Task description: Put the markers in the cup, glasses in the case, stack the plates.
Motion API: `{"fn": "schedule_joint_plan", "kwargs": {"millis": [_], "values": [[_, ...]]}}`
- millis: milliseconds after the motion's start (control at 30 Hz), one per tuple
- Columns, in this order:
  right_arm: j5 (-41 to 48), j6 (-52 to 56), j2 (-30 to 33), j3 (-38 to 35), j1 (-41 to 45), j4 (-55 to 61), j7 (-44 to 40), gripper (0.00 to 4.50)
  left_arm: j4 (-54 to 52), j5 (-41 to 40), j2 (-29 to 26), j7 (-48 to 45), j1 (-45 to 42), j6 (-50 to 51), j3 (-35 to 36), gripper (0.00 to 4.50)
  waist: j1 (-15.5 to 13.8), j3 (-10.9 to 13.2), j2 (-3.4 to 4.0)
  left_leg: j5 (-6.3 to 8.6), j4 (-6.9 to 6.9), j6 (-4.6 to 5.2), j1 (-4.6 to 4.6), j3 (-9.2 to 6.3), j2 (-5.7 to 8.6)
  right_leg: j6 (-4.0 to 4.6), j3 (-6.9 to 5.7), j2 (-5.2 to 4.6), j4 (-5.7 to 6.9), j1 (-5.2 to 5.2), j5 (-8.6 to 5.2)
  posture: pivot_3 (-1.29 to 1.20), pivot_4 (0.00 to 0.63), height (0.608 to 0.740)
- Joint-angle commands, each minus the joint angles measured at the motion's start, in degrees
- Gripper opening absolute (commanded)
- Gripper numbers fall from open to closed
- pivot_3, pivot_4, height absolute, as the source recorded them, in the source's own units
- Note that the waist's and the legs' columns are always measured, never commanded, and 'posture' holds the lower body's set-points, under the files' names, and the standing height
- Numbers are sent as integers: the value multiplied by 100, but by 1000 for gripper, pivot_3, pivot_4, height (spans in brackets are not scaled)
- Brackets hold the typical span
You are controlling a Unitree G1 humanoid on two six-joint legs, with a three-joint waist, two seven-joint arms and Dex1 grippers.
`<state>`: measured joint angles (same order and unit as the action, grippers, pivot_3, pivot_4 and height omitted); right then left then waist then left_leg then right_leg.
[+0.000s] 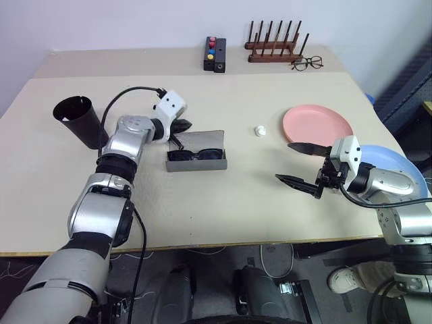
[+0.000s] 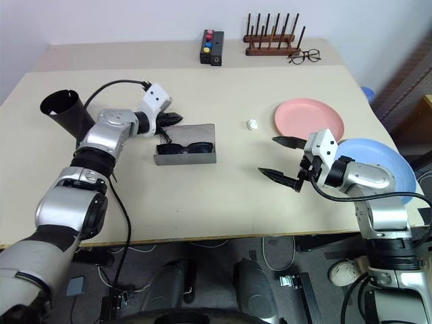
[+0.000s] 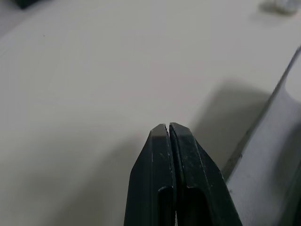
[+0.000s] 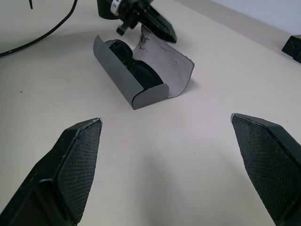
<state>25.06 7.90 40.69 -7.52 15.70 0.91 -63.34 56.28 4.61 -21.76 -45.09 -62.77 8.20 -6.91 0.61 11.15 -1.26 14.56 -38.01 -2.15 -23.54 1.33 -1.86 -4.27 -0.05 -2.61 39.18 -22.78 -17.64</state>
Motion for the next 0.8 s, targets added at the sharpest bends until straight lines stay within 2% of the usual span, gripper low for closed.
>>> {"fn": "schedule_joint_plan", "kwargs": {"millis": [33,267,433,800], "values": [[-15,-152,100,-48,-95,107,-137,4500,144,207,-35,-161,-290,-206,-190,22,0,0,0,0,0,0,0,1,0,0,0,0,0,0,0,0,150,740],[0,-231,165,-195,-317,-36,-246,4500,-201,165,-213,-888,-212,-140,-260,22,2,0,0,0,1,0,0,2,0,0,0,1,-1,0,0,0,150,740],[59,-294,235,-381,-595,-90,-334,4500,-865,114,-377,-1220,133,132,-310,22,2,0,1,0,2,0,0,1,0,0,1,1,-2,0,0,0,150,740],[135,-306,320,-648,-950,-21,-374,4500,-4056,-312,-851,-1814,1775,1880,-380,22,10,-2,4,0,3,0,4,-1,-7,0,6,0,0,3,0,0,150,740]]}}
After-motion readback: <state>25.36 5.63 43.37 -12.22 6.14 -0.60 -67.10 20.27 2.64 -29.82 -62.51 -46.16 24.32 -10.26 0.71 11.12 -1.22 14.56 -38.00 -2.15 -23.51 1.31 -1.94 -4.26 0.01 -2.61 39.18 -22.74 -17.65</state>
